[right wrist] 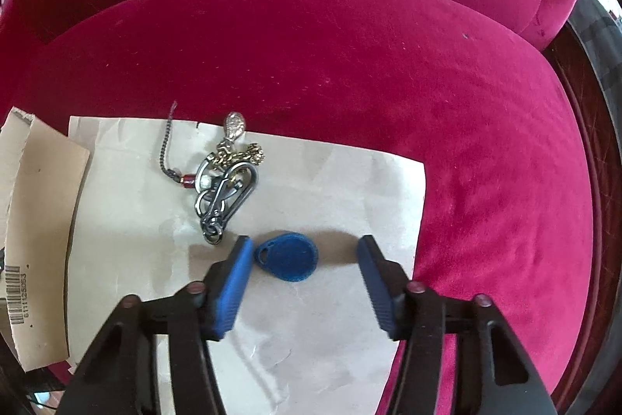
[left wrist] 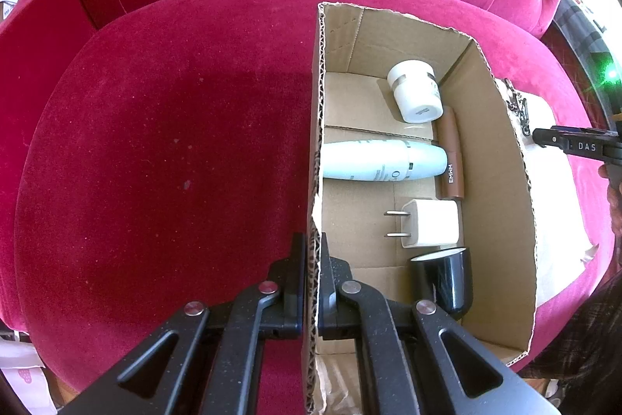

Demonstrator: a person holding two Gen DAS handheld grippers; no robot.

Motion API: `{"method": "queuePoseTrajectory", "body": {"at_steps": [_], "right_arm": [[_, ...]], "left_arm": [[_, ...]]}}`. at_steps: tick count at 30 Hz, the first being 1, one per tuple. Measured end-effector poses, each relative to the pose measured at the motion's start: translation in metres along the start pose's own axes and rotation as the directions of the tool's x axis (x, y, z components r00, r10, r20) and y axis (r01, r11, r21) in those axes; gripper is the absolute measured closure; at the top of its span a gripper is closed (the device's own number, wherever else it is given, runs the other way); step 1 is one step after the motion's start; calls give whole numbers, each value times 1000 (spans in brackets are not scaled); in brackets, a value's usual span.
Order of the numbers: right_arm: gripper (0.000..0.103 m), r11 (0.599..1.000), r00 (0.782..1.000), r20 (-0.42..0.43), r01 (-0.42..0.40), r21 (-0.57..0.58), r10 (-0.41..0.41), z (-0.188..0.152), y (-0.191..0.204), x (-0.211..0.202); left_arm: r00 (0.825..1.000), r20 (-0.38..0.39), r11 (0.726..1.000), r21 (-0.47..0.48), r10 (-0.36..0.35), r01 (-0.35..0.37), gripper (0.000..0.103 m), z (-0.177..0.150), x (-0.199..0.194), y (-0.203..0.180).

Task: Organize rigid objects
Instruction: 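Close the right tool on the blue key tag, then lift the blue tag with the right tool and carry it over the box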

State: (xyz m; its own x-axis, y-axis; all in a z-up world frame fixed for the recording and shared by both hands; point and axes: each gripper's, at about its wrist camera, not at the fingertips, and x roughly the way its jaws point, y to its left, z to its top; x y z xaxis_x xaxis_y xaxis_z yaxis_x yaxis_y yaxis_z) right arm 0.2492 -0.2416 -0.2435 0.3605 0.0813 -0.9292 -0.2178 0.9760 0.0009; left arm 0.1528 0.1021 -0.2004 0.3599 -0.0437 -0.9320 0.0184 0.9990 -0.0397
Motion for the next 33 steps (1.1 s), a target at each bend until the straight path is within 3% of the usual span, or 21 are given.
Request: {"method": "queuePoseTrajectory", "body": {"at_steps": [2, 18, 33], "right_arm": [[68, 1000, 1000, 3, -1, -9, 1, -2, 3, -2], [68, 1000, 1000, -3, 11, -25, -11, -7, 23, -18], [68, 1000, 998, 64, -5, -17, 6, -5, 32, -59]], "left_arm": [[1000, 0, 1000, 1, 0, 0, 99, 0, 0, 0], [1000, 1, 1000, -1, 0, 0, 99, 0, 0, -1], [1000, 0, 1000, 3, 2, -2, 99, 0, 0, -2]]}}
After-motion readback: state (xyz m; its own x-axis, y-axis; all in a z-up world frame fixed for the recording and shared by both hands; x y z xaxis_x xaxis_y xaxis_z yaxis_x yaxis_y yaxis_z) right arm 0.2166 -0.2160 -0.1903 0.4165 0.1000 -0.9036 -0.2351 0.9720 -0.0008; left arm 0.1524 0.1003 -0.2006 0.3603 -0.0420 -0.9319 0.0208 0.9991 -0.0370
